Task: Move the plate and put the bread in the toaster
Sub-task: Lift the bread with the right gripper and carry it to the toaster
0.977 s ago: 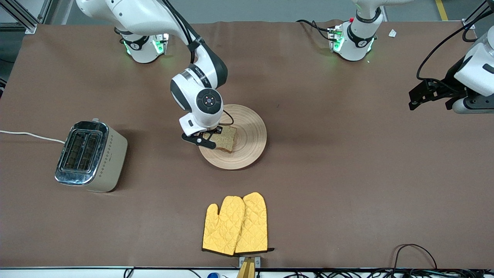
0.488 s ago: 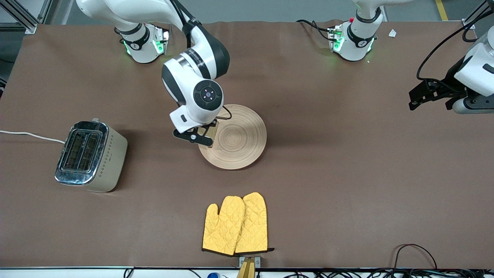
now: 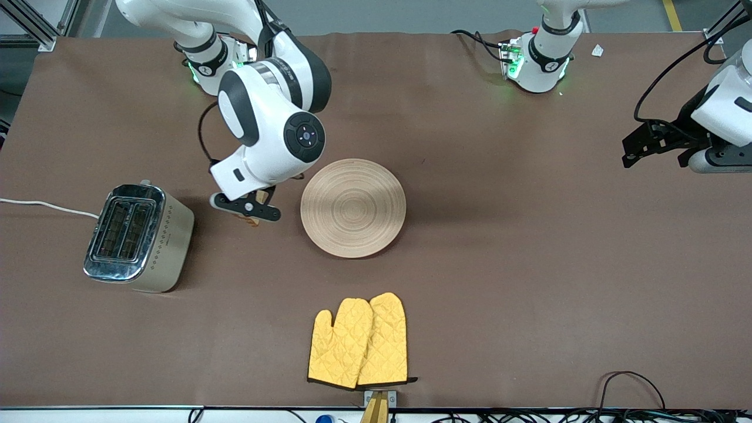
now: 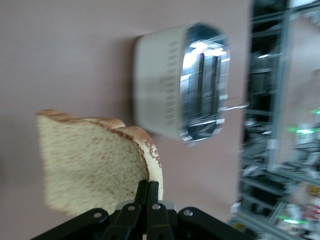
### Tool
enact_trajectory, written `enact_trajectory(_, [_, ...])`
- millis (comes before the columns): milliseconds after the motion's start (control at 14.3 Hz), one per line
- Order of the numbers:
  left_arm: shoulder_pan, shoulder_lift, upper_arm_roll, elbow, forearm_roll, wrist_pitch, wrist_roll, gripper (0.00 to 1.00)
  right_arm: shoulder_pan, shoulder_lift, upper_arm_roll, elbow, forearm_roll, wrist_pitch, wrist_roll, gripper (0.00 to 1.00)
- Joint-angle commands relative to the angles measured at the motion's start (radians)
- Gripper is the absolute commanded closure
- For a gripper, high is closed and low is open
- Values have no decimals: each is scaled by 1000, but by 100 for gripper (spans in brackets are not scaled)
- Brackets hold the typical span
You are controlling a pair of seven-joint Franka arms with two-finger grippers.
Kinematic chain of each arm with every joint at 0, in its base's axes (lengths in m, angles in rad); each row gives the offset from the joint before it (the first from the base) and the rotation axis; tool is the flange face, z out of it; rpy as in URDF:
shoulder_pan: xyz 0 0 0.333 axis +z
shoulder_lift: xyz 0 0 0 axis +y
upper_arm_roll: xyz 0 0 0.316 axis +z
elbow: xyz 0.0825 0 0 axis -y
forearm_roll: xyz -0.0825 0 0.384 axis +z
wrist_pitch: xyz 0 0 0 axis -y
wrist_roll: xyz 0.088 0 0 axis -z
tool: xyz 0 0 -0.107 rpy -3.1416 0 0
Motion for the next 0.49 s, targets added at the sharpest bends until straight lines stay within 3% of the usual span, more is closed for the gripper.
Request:
enact_trajectory(0, [-3,-10,-2,-6,-1,5,-3,0,-37,-11,-3,-26,-120,-31,-69,100])
enact_trajectory(279, [-6,-9,-2,-7,0,2,-9,0,-64,5,-3,-87,-310,-34,-181,100])
enact_trajectory(419, [-6,-10,-8,-7,0,-3,-14,0,-97,12,-3,-98,-344,-34,-191,100])
